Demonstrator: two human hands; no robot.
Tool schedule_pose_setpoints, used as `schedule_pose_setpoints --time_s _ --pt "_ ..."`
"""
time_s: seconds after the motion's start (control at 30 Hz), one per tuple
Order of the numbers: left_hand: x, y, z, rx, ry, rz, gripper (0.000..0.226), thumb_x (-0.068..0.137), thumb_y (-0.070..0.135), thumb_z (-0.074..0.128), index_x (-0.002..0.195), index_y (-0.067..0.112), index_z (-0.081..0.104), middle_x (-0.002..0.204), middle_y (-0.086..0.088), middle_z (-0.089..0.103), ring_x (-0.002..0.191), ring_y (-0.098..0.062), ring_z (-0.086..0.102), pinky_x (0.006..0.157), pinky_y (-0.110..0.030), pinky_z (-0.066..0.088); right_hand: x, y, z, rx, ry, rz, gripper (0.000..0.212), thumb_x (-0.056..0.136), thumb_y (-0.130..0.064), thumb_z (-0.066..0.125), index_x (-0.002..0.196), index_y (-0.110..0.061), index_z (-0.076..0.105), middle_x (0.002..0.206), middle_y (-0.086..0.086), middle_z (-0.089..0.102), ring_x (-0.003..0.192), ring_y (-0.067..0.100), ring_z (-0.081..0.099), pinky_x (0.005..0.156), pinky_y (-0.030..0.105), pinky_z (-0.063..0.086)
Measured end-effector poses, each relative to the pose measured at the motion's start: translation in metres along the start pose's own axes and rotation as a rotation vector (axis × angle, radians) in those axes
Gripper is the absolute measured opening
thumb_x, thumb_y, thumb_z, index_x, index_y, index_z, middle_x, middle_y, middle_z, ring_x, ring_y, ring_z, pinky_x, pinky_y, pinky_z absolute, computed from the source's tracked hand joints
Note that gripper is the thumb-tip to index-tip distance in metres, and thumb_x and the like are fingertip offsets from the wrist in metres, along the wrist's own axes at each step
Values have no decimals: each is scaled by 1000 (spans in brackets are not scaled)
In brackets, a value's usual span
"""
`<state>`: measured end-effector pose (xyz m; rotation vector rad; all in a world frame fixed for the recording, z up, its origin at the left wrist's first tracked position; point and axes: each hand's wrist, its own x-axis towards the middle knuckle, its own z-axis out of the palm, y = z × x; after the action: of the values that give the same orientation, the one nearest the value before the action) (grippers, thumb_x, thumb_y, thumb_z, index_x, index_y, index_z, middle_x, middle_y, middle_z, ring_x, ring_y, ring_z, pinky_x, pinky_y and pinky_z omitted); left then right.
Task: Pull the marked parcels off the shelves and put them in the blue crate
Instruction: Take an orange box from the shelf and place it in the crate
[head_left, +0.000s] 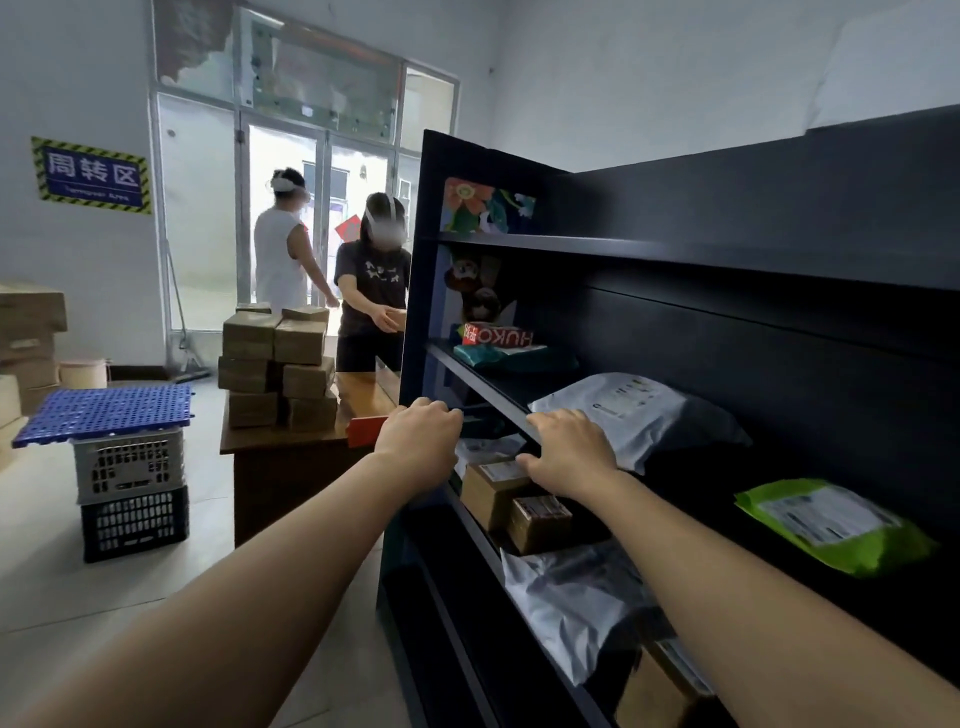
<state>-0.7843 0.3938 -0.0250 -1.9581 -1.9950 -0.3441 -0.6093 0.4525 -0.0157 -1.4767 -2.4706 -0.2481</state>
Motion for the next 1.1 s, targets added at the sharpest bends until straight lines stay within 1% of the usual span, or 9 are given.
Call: schedule_pose_setpoints --time_s 0.27,0.6,0.73,0.83,0.93,1.0,1.03,1.07,1.1 --pt "122 -68 45 -10 4 60 33 90 25 60 121 15 54 117 -4 58 113 -23 51 94 -37 45 134 -4 36 12 1 84 56 90 -47 56 137 -18 45 135 8 49 128 27 40 102 40 41" --pt "245 -123 108 -25 -25 94 40 91 26 57 129 16 51 121 -4 57 118 -25 48 95 -38 44 262 3 81 6 -61 167 55 91 -45 55 138 -18 44 137 8 49 130 28 40 102 41 41" --pt "291 -139 135 -43 -15 97 43 91 30 57 131 15 50 128 -5 55 123 -26 46 98 -40 42 311 14 103 46 -78 207 57 91 -45 55 139 -17 42 139 9 47 131 28 39 101 41 41" --pt "330 -150 153 -36 -23 98 38 91 29 56 126 15 52 125 -5 56 120 -26 48 96 -40 43 353 28 117 87 -93 246 60 91 -46 55 141 -16 41 142 8 47 133 29 39 103 42 41" --pt "374 -160 170 -49 -39 99 37 92 28 54 126 14 53 124 -6 57 120 -27 48 96 -41 42 396 43 129 179 -115 336 59 90 -47 56 139 -15 45 142 8 49 130 29 45 102 39 44" --pt "402 -166 180 -69 -35 97 40 92 29 54 129 13 53 125 -6 57 121 -27 47 96 -41 41 422 52 136 232 -146 406 56 90 -49 57 133 -14 52 136 9 55 124 29 51 95 33 46" --pt "415 -167 186 -85 -35 92 40 93 29 54 130 13 53 125 -6 57 121 -27 47 97 -41 41 434 57 141 267 -151 431 48 89 -50 57 122 -15 59 125 8 60 117 28 56 85 30 47" --pt "427 -169 192 -104 -41 86 40 93 30 54 129 13 53 124 -7 57 120 -27 48 96 -42 42 445 63 148 301 -145 456 35 89 -50 58 102 -19 64 105 6 64 103 26 60 71 27 46" --pt "437 -170 197 -124 -52 80 38 94 30 53 128 14 54 122 -7 57 119 -28 48 95 -42 43 453 67 153 336 -127 482 31 88 -52 58 78 -22 57 83 2 58 85 24 60 58 25 40"
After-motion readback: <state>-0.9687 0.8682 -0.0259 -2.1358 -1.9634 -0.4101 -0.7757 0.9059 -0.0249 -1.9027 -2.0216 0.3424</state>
